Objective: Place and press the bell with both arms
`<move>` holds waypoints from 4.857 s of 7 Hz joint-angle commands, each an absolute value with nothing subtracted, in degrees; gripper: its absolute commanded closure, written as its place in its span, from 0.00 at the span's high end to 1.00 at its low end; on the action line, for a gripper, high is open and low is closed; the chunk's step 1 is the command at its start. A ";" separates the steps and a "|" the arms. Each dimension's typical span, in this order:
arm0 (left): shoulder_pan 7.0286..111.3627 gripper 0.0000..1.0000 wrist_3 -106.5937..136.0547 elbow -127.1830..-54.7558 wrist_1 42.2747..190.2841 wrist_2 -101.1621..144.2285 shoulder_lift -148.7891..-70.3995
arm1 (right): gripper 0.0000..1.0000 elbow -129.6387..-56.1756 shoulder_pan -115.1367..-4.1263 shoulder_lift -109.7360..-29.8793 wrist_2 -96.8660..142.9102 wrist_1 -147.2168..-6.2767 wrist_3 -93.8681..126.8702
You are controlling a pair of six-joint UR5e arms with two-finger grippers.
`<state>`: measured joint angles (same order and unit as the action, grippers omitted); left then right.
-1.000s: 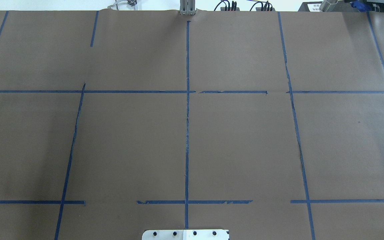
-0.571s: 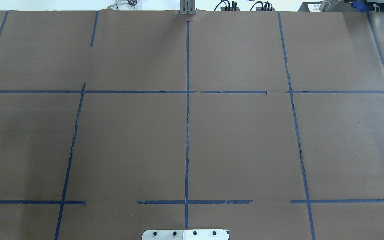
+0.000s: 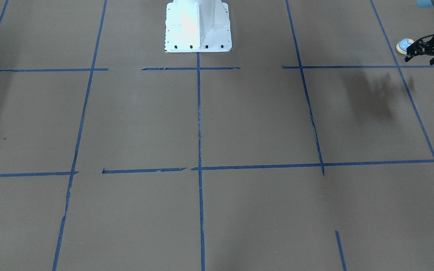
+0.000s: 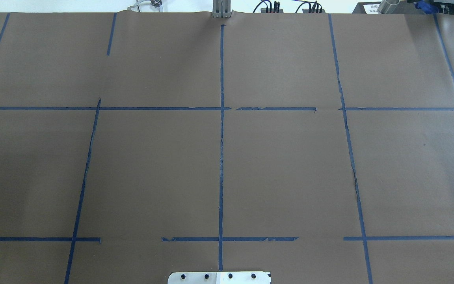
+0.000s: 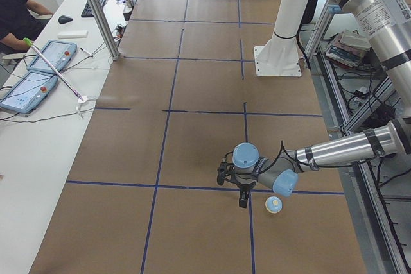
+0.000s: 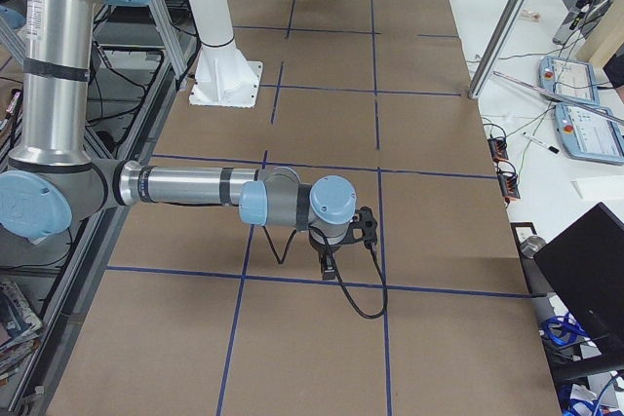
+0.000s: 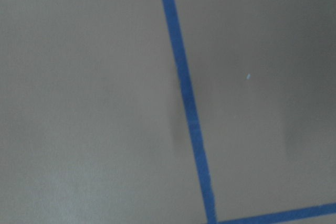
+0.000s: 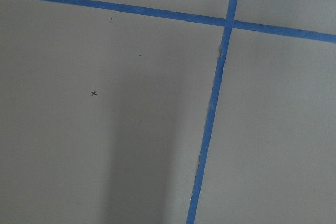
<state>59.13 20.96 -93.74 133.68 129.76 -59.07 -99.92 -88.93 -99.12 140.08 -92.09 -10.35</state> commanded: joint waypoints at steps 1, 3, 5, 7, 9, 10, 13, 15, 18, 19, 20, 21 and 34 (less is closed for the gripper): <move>53.20 1.00 21.18 -92.46 134.56 131.03 -57.83 | 1.00 -99.84 -88.51 -99.23 140.10 -92.11 -10.37; 51.16 1.00 21.27 -92.20 134.47 132.98 -56.08 | 1.00 -99.93 -88.42 -99.32 140.10 -92.02 -10.37; 49.23 1.00 21.71 -90.10 134.47 133.07 -56.07 | 1.00 -100.02 -88.24 -99.32 140.10 -92.02 -10.37; 44.50 1.00 26.70 -90.00 134.56 133.07 -56.34 | 1.00 -100.20 -88.15 -99.32 140.10 -92.02 -10.37; 43.68 1.00 26.81 -89.22 134.56 132.98 -56.43 | 1.00 -100.20 -88.15 -99.32 140.10 -92.02 -10.37; 43.68 1.00 26.81 -89.12 134.56 132.72 -56.43 | 1.00 -100.20 -88.15 -99.32 140.10 -92.02 -10.37; 43.68 0.92 26.81 -88.77 134.56 132.54 -56.51 | 1.00 -100.20 -88.15 -99.40 140.19 -92.02 -10.46; 43.68 0.63 26.81 -88.77 134.56 132.45 -56.51 | 1.00 -100.20 -88.24 -99.49 140.19 -92.02 -10.55; 44.82 0.12 28.29 -91.48 143.47 133.33 -56.51 | 1.00 -100.37 -88.24 -99.49 140.27 -92.02 -10.55; 46.39 0.10 33.52 -97.32 144.48 133.85 -56.86 | 1.00 -100.37 -88.24 -99.49 140.27 -92.02 -10.55; 47.02 0.09 39.06 -103.56 143.97 134.38 -58.61 | 1.00 -100.37 -88.16 -99.49 140.27 -92.02 -10.55; 47.02 0.09 46.07 -106.15 143.88 134.38 -63.32 | 1.00 -100.37 -88.15 -99.49 140.36 -92.02 -10.55; 32.88 0.23 70.31 -64.95 97.82 119.01 -148.62 | 1.00 -100.02 -86.92 -99.14 141.06 -92.11 -10.28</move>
